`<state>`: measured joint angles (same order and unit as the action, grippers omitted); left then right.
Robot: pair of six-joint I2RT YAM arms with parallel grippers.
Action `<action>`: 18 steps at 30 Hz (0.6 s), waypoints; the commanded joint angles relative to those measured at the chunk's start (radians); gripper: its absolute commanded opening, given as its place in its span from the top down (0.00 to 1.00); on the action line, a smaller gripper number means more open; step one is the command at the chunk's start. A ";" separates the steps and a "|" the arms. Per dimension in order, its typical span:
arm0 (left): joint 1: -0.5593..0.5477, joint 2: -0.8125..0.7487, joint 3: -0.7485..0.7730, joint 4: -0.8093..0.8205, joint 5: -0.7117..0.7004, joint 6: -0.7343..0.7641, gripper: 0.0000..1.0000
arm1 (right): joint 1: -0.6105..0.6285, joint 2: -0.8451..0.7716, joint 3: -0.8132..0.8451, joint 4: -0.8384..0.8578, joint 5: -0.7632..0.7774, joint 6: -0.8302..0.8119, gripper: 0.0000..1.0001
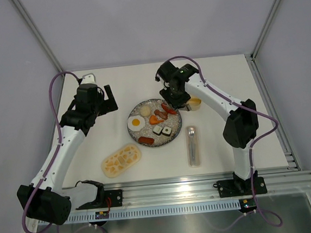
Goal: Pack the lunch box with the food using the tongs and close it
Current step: Pick up the fake food from the plate.
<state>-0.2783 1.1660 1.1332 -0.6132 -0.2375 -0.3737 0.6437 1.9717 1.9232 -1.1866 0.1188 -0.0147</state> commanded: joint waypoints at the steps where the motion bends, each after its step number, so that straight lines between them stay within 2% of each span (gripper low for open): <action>1: 0.004 -0.022 0.016 0.015 -0.025 0.002 0.01 | 0.014 0.015 0.036 0.001 -0.018 -0.041 0.48; 18: 0.004 -0.025 0.010 0.016 -0.031 0.005 0.01 | 0.013 0.079 0.042 0.010 -0.005 -0.045 0.52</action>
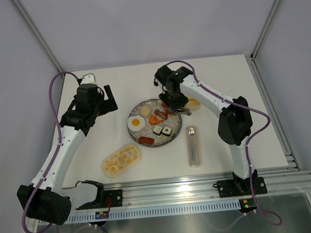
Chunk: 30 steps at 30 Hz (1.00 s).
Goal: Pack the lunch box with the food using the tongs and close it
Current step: Pick up the fake food from the plate.
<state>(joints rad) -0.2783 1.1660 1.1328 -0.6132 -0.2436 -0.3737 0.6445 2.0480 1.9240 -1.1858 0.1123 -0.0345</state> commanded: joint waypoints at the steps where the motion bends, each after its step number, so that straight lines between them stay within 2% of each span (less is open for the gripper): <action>1: 0.004 -0.025 0.010 0.015 -0.025 0.005 0.01 | 0.012 0.004 0.043 0.008 0.001 -0.025 0.52; 5: 0.004 -0.028 0.008 0.013 -0.025 0.007 0.01 | 0.014 0.005 0.047 0.003 0.006 -0.024 0.55; 8: 0.004 -0.031 0.007 0.015 -0.028 0.007 0.01 | 0.014 -0.011 0.050 0.003 0.003 -0.021 0.63; 9: 0.004 -0.032 0.005 0.013 -0.026 0.007 0.01 | 0.014 -0.015 0.050 0.003 0.001 -0.021 0.70; 12: 0.002 -0.034 0.005 0.015 -0.023 0.004 0.01 | 0.014 -0.041 0.055 0.005 -0.016 -0.013 0.72; 18: 0.004 -0.037 0.007 0.015 -0.014 -0.002 0.01 | 0.014 -0.095 0.058 0.014 -0.040 0.005 0.90; 30: 0.002 -0.043 0.002 0.012 -0.002 -0.005 0.01 | 0.014 -0.153 0.049 0.041 -0.037 0.028 0.95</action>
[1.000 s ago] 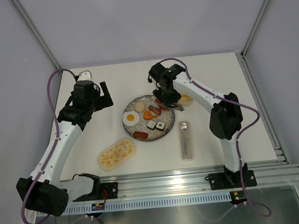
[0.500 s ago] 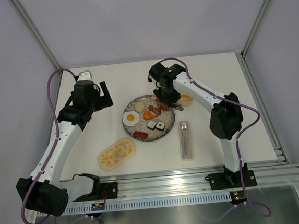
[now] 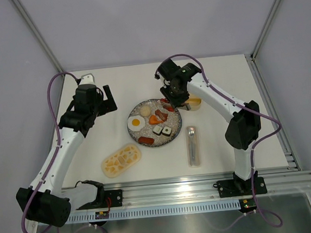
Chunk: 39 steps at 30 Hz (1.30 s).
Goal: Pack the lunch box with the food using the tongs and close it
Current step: Pick up the fake food from the plate, then place the fake food in the packing box.
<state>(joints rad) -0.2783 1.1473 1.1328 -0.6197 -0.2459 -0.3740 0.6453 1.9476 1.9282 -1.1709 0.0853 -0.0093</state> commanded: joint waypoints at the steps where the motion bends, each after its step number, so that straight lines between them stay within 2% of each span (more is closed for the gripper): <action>1: 0.004 -0.024 0.002 0.020 0.000 -0.005 0.01 | 0.011 -0.053 0.043 0.028 -0.007 0.003 0.95; 14: 0.004 -0.034 -0.011 0.018 -0.009 0.003 0.01 | -0.002 -0.095 0.054 0.057 0.056 0.000 0.95; 23: 0.004 -0.043 -0.021 0.020 -0.016 0.012 0.01 | -0.151 -0.137 0.058 0.083 0.036 0.066 0.94; 28: 0.002 -0.029 -0.021 0.023 -0.004 0.009 0.01 | -0.225 -0.110 0.061 0.100 0.033 0.146 0.92; 39: 0.004 -0.034 -0.019 0.011 -0.012 0.020 0.01 | -0.282 0.000 0.083 0.149 0.065 0.252 0.92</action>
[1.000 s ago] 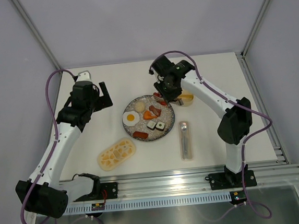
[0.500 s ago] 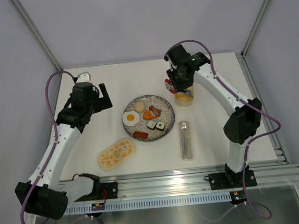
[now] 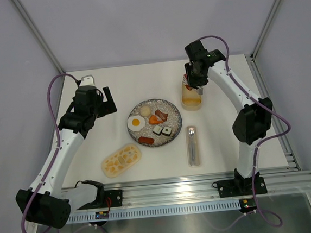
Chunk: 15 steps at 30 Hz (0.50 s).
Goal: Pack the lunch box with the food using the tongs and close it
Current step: Place the fake food in the packing box.
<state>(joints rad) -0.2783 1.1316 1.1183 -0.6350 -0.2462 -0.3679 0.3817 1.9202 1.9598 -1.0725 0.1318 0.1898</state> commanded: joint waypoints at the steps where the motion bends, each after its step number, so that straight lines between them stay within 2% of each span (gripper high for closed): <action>1: 0.004 -0.019 -0.006 0.027 -0.013 0.015 0.01 | -0.027 0.036 0.051 0.051 0.019 0.057 0.91; 15: 0.004 -0.016 -0.008 0.021 -0.025 0.024 0.01 | -0.040 0.102 -0.050 0.138 -0.001 0.146 0.90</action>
<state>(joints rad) -0.2783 1.1316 1.1099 -0.6373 -0.2474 -0.3592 0.3439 2.0037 1.9182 -0.9894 0.1299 0.3054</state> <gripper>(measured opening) 0.988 0.402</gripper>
